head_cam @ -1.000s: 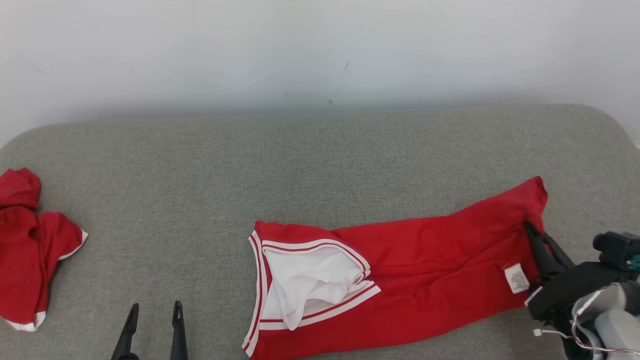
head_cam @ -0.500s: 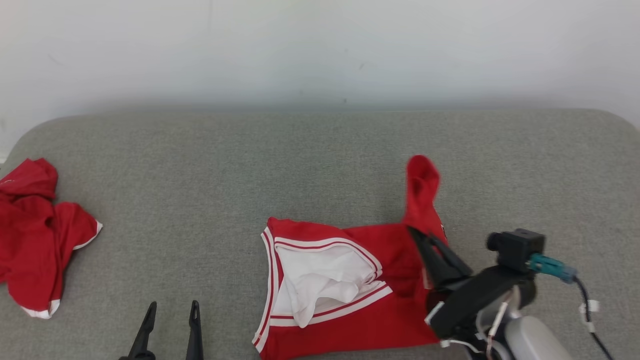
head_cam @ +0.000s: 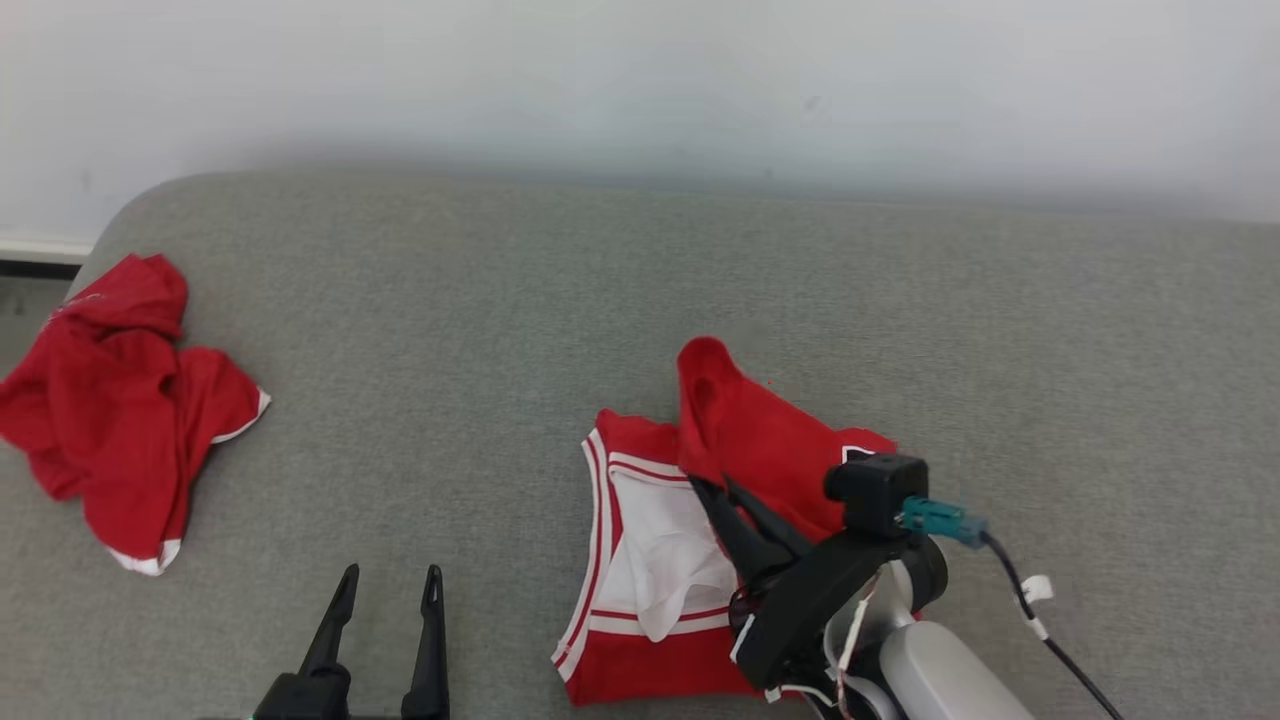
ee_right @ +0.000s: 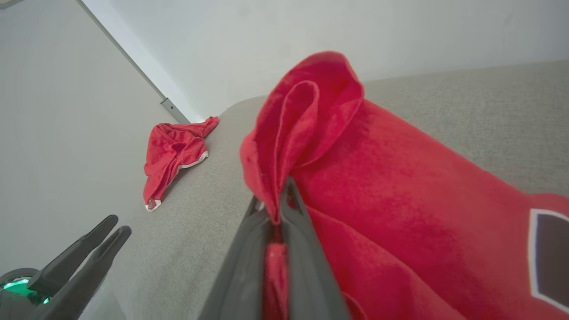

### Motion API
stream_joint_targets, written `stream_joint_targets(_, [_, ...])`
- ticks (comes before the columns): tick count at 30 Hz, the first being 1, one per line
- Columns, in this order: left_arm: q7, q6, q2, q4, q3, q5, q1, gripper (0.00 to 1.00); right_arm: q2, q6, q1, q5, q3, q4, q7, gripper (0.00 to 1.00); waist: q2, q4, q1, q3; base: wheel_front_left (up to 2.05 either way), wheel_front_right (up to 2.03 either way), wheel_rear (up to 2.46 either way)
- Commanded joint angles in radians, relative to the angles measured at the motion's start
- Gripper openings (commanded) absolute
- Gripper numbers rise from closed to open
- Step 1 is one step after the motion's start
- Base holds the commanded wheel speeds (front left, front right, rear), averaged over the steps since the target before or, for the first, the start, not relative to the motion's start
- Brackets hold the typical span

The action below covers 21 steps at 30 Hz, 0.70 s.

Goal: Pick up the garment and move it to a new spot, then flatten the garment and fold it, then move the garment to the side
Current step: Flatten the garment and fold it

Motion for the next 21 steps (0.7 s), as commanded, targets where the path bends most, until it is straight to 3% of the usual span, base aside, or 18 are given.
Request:
stream_joint_targets(1, [-0.002, 0.007, -0.002, 0.003, -0.008, -0.01, -0.017, 1.0, 0.01, -0.002, -0.016, -0.017, 0.016, 0.03, -0.015, 0.0, -0.0001, 0.03, -0.0001, 0.019, 0.0, 0.0, 0.0])
stream_joint_targets(15, [-0.002, 0.026, -0.001, 0.017, -0.045, -0.043, -0.041, 1.0, 0.017, -0.002, -0.078, 0.015, 0.119, 0.24, -0.123, 0.0, -0.0001, 0.068, -0.0001, 0.036, 0.0, 0.0, 0.0])
stream_joint_targets(16, [-0.002, 0.026, -0.001, 0.018, -0.043, -0.042, -0.04, 1.0, 0.017, -0.002, -0.083, 0.028, 0.127, 0.246, -0.132, 0.49, -0.0001, 0.066, -0.0001, 0.034, 0.0, 0.0, 0.0])
stream_joint_targets(17, [-0.002, 0.027, -0.001, 0.018, -0.04, -0.041, -0.037, 1.0, 0.017, -0.002, -0.088, 0.042, 0.136, 0.25, -0.142, 0.89, -0.0001, 0.063, -0.0001, 0.031, 0.0, 0.0, 0.0])
stream_joint_targets(18, [-0.002, 0.026, -0.001, 0.019, -0.037, -0.039, -0.032, 1.0, 0.017, -0.002, -0.093, 0.054, 0.143, 0.254, -0.151, 1.0, -0.0001, 0.06, -0.0001, 0.027, 0.0, 0.0, 0.0])
stream_joint_targets(21, [-0.002, 0.024, -0.001, 0.022, -0.028, -0.03, -0.02, 1.0, 0.017, -0.002, -0.111, 0.078, 0.155, 0.25, -0.178, 1.0, -0.0001, 0.049, -0.0001, 0.013, 0.0, 0.0, 0.0])
